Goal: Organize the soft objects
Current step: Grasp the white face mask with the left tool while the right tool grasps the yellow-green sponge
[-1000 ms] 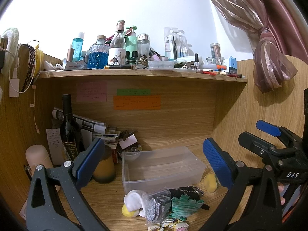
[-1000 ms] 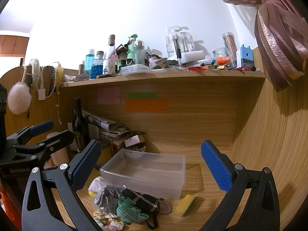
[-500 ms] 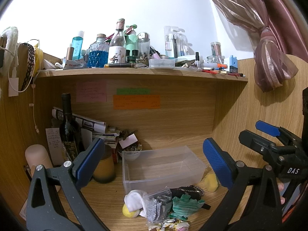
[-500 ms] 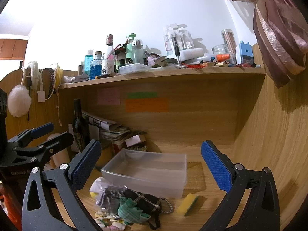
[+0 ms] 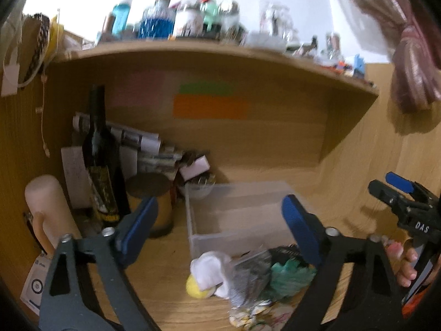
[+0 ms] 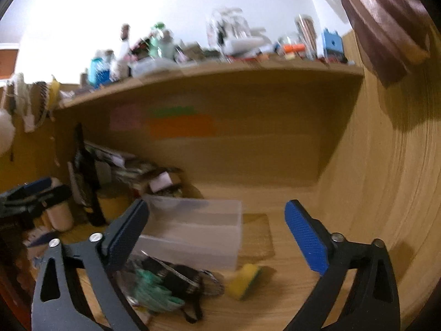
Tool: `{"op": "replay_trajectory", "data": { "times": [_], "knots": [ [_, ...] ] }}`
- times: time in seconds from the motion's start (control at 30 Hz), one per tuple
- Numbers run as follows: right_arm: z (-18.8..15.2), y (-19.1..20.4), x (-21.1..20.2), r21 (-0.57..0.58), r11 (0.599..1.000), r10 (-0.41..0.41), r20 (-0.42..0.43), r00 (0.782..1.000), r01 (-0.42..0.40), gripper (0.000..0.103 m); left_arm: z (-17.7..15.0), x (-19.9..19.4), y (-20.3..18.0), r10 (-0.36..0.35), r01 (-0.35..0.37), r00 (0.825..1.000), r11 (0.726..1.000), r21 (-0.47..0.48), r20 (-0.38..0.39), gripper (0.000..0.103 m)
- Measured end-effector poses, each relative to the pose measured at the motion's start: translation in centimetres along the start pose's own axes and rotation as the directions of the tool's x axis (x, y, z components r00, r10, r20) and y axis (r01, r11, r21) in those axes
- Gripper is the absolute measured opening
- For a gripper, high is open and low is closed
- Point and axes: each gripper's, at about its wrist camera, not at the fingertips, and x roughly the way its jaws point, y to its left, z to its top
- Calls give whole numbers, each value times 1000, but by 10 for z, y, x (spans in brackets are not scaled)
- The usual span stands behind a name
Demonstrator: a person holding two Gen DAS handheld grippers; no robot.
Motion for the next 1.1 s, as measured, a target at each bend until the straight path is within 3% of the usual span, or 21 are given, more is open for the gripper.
{"op": "replay_trajectory", "data": {
  "times": [0.17,0.37,0.6,0.8,1.0,1.1],
  "knots": [
    [-18,-20,23,18,999,-29,-103,994,31,75,-18,23,11,33,-32,995,999,7,-92,78],
    [-42,-40,44,41,998,-41,-231,972,52,60,-45,46,27,73,-73,974,997,9,-215,68],
    [-59,-48,60,55,996,-42,-353,935,65,59,-71,70,41,33,-49,937,998,-37,-348,63],
    [-72,-49,78,88,996,23,-451,892,18,59,-72,83,34,-27,7,923,999,-54,-383,63],
    [-80,-46,96,84,996,20,-512,859,26,59,-74,109,28,-48,33,901,999,-42,-432,63],
    [-84,-47,105,83,996,22,-540,841,27,59,-76,115,29,-59,41,899,998,-52,-434,63]
  ]
}}
